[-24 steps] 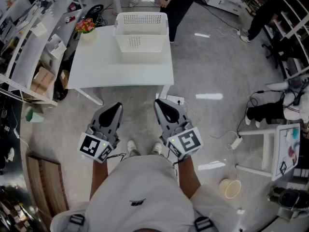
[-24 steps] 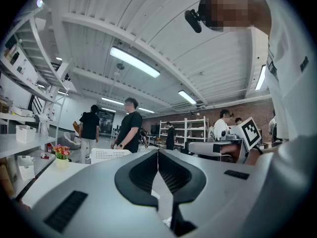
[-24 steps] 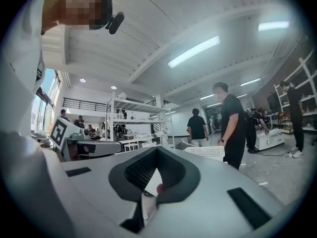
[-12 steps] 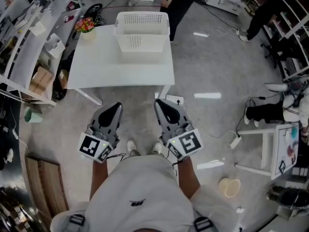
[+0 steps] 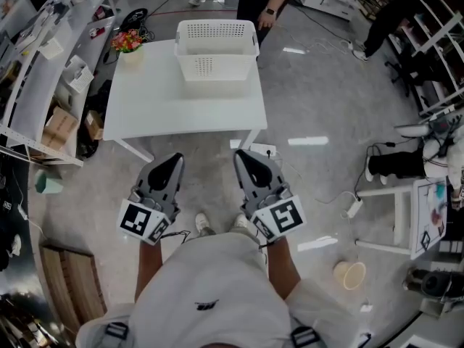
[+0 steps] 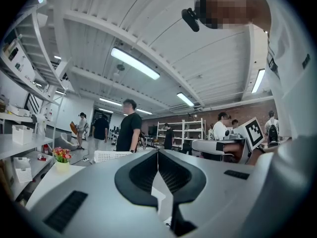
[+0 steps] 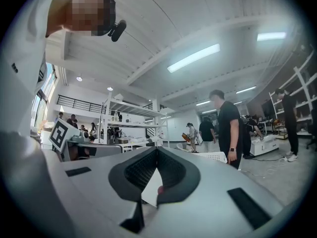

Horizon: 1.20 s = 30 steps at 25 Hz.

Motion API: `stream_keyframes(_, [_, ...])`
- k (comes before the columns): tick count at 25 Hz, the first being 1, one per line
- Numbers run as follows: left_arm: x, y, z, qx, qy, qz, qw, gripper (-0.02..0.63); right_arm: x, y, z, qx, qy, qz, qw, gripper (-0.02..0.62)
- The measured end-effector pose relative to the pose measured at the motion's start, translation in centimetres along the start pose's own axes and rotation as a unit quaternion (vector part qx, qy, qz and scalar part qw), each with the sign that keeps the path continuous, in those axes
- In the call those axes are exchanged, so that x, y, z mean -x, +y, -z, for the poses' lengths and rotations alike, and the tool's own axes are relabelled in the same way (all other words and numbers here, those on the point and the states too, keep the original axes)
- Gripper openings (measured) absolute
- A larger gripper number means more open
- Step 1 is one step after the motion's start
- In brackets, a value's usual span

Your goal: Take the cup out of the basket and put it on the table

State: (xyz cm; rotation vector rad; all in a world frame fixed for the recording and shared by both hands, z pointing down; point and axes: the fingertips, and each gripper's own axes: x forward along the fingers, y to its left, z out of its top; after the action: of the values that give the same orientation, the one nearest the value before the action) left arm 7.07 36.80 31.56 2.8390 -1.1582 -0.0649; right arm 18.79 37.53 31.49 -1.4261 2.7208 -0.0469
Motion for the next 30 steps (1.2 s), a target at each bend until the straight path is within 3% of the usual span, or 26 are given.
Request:
stream_keyframes(7, [0.6,1.7,-0.7,-0.003,-0.002,0.022,0.9998,0.012,-1.3,1.3,-0.5,0.011,0.000,0.017,1.000,0.009])
stream_keyframes(14, [-0.9,3.2,-0.6,0.001,0.000,0.020,0.9998,0.012,-2.9,-0.2,-0.5,0.019,0.006,0.015,1.000,0.009])
stream_keyframes(30, [-12.0,8.4,-0.3,-0.002,0.004,-0.023,0.9997,0.012,-10.3,-11.2,0.2,-0.002,0.004,-0.027,1.000,0.009])
